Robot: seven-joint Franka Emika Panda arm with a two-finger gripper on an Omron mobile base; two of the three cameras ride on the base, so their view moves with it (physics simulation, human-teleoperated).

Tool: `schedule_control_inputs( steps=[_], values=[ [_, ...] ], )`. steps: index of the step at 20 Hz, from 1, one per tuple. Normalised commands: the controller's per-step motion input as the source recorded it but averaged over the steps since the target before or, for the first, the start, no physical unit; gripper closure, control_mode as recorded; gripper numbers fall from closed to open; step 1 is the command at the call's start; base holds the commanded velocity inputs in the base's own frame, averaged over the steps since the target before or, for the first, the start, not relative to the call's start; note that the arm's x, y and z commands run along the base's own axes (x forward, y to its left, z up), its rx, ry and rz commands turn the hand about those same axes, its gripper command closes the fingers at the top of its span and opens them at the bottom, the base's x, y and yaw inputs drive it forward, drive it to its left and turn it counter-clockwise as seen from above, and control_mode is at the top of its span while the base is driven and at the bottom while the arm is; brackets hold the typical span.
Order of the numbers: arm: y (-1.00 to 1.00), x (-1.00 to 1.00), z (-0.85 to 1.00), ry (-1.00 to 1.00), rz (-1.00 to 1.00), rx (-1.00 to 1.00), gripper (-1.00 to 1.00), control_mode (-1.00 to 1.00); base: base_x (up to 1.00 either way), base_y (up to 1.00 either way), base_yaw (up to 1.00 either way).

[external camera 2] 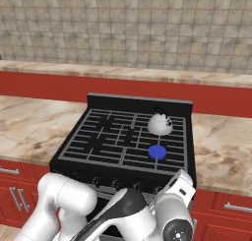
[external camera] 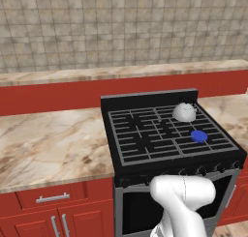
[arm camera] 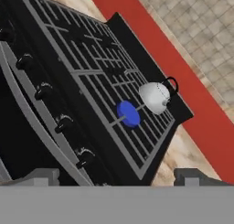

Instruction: Turn off the front right burner of the stove.

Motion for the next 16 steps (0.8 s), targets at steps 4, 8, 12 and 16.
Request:
schedule_control_inputs(
  steps=[4,8,12,16],
  values=[
    [-0.17,0.0,-0.42,-0.09,0.09,-0.11,-1.0,-1.0,0.0,0.0,0.0],
    [-0.19,0.0,-0.42,-0.07,0.09,-0.12,-1.0,-1.0,0.0,0.0,0.0],
    [-0.2,0.0,-0.45,-0.09,0.1,-0.11,-1.0,-1.0,0.0,0.0,0.0],
    [-0.27,0.0,-0.4,-0.1,0.08,-0.08,-1.0,-1.0,0.0,0.0,0.0]
  ],
)
